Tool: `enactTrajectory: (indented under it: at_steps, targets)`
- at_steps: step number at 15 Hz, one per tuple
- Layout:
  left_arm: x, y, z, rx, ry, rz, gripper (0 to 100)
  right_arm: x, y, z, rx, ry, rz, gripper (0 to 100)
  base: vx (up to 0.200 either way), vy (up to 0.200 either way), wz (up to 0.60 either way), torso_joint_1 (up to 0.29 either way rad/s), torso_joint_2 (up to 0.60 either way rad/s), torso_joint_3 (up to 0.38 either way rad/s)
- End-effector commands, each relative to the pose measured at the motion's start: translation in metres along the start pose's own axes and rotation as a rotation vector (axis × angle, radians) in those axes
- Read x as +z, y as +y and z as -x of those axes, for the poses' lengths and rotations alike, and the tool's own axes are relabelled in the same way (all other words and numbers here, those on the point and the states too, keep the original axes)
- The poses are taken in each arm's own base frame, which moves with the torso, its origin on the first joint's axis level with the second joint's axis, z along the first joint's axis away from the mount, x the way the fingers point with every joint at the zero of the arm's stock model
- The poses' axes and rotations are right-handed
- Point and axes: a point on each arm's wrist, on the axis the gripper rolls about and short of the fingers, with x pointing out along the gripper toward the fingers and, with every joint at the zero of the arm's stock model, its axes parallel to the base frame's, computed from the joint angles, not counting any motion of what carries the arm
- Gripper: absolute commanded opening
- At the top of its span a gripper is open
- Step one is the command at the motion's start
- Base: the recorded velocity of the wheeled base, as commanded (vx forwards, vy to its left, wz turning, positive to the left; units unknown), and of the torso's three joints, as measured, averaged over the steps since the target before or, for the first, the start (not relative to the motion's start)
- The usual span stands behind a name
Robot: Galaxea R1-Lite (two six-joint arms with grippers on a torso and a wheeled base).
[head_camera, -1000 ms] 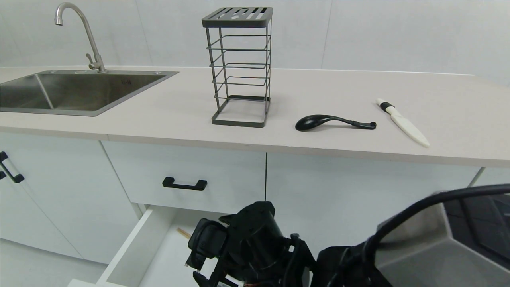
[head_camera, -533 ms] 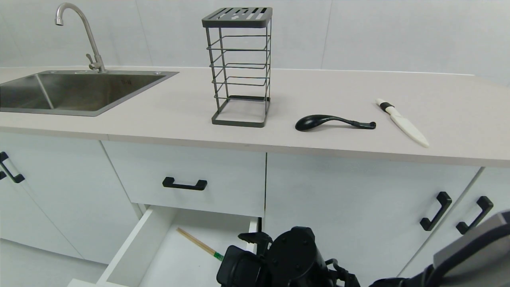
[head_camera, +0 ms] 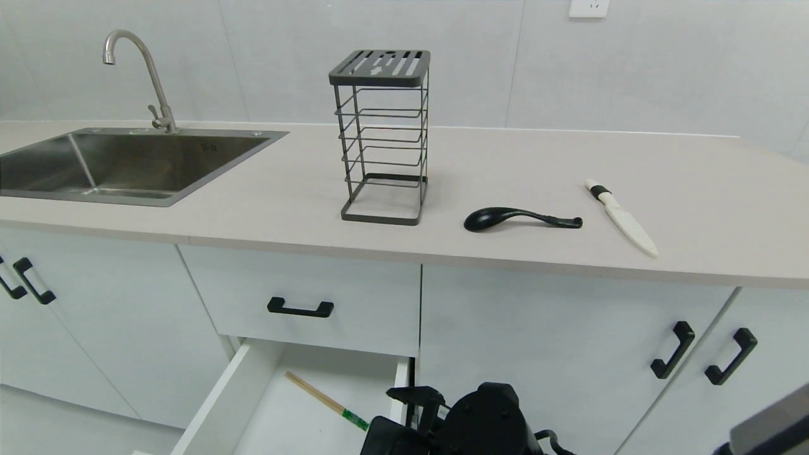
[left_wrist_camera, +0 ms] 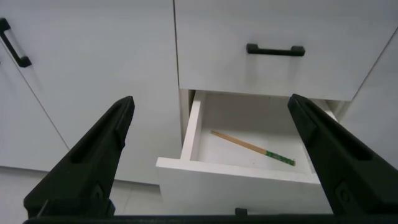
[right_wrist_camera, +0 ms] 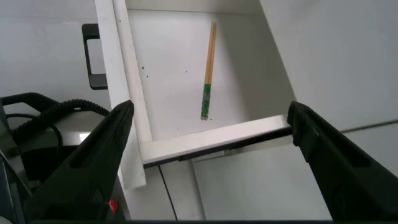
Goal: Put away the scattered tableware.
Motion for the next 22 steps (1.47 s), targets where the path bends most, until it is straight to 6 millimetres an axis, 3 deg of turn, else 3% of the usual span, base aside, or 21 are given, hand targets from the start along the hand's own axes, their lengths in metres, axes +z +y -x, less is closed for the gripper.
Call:
enactTrajectory:
  at_steps: [1, 22]
  targets:
    - [0.0001, 0.0, 0.0, 0.0, -0.001, 0.0, 100, 0.0008, -0.0009, 0.0026, -0.003, -0.004, -0.002, 100, 0.0, 0.0, 0.0, 0.256, -0.46, -0.246]
    - [0.0001, 0.0, 0.0, 0.0, -0.001, 0.0, 100, 0.0007, -0.0039, 0.0018, -0.01, 0.0, -0.034, 100, 0.0, 0.0, 0.0, 0.243, -0.51, -0.279]
